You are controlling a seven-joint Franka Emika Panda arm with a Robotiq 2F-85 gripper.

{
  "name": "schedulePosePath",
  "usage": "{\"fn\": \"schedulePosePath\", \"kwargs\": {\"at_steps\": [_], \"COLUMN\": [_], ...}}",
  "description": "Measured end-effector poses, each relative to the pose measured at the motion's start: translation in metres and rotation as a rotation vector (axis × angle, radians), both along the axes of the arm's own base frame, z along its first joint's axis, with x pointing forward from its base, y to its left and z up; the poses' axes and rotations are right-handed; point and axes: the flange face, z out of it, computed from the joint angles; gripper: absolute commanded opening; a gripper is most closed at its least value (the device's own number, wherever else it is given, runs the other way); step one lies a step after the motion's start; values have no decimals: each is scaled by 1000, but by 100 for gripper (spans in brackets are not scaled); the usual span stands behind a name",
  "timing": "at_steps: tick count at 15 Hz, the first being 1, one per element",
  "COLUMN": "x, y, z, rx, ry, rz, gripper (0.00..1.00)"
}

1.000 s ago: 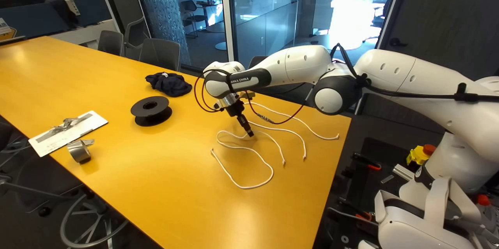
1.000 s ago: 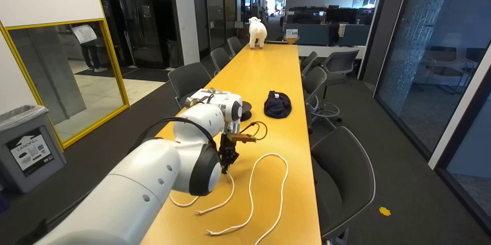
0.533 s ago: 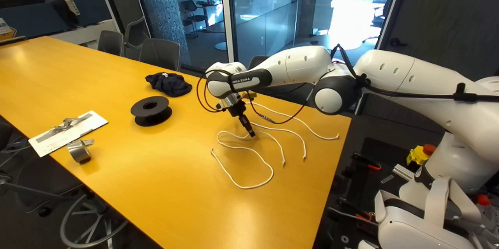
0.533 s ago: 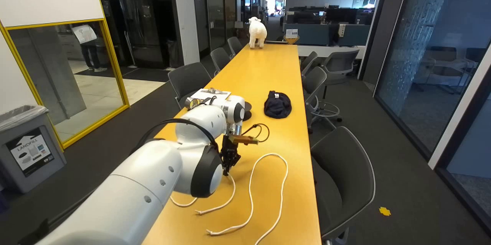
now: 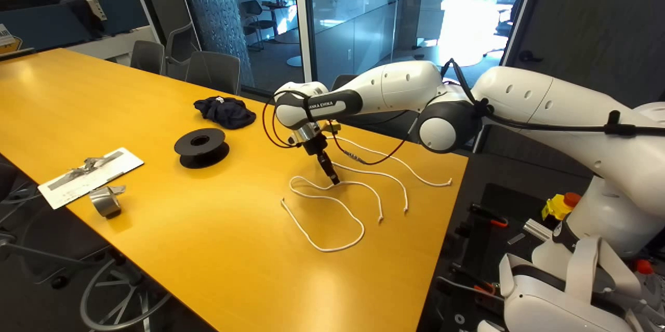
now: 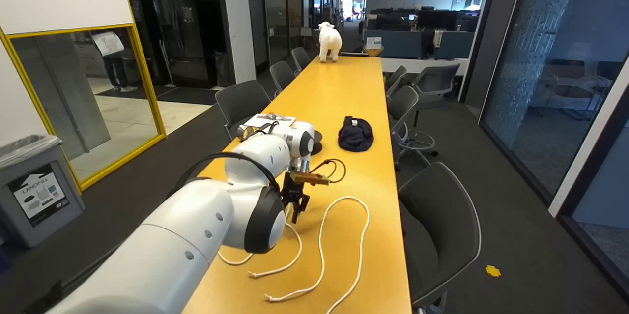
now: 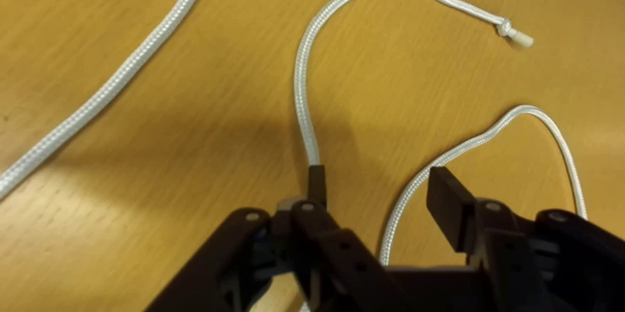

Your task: Untangle the ropes on the table.

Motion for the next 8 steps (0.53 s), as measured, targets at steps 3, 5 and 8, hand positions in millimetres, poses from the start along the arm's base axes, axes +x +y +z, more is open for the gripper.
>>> {"fn": "schedulePosePath", "kwargs": {"at_steps": [3, 5, 8], "x": [4, 6, 11], "y": [0, 0, -1], "z": [10, 26, 64], "rx": [-15, -29, -51], "ry": [-20, -29, -58], "rz": [-35, -64, -110], "gripper": [100, 100, 100]}}
